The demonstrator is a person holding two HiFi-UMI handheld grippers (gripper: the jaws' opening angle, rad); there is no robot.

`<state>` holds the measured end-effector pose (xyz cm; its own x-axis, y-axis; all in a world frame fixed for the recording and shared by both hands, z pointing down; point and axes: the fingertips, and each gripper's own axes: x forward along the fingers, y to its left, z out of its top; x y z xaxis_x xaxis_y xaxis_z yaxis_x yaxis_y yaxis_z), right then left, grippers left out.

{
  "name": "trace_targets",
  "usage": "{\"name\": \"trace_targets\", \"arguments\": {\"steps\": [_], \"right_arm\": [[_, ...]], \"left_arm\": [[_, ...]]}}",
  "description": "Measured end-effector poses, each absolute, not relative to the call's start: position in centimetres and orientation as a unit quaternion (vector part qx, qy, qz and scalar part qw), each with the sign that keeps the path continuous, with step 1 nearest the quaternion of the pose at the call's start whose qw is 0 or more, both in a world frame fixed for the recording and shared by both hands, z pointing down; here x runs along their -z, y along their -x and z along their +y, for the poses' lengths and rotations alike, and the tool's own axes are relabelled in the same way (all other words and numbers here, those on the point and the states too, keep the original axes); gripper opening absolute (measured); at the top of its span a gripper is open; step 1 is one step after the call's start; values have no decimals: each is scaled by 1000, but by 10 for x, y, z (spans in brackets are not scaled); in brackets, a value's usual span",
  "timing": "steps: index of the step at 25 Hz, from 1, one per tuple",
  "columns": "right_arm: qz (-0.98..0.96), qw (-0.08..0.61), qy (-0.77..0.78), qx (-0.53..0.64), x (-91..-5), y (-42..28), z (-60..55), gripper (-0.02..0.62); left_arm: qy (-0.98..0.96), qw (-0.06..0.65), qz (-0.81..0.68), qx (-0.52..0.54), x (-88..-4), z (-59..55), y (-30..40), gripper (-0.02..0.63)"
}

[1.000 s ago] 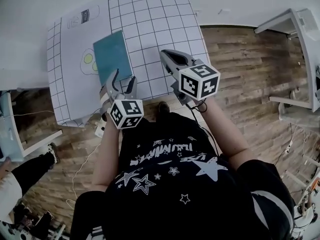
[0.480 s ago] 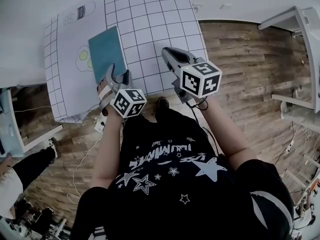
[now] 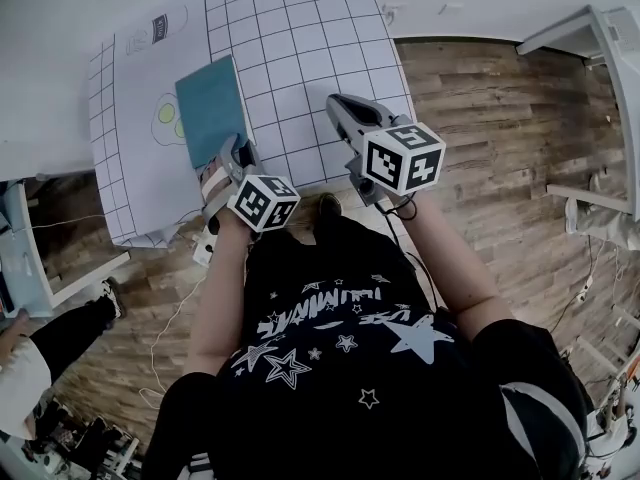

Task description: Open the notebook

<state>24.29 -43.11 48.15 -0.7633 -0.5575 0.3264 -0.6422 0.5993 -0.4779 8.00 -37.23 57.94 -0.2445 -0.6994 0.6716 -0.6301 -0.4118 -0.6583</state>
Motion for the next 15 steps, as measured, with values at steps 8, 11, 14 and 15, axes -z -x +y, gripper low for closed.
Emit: {"name": "trace_targets", "arguments": {"steps": [8,11,14,15], "right_arm": [[-897,74,-324,-292,-479,-229,-432,17],[-904,78,-312,-283,-472,-210,-427,17],[-907,81,-306,-277,-467,-189,-425,17],[-909,83,-304,-274,-466,-182,-423,17]], "left_arm": [[652,-50,611,446,-540,-371,-64,44],[670,-112,649,342,-515,-366,-44,43],[677,-128,668,281,-490,-358,-19,43],[678,-132,673,265,-483,-356,-10,41]]}}
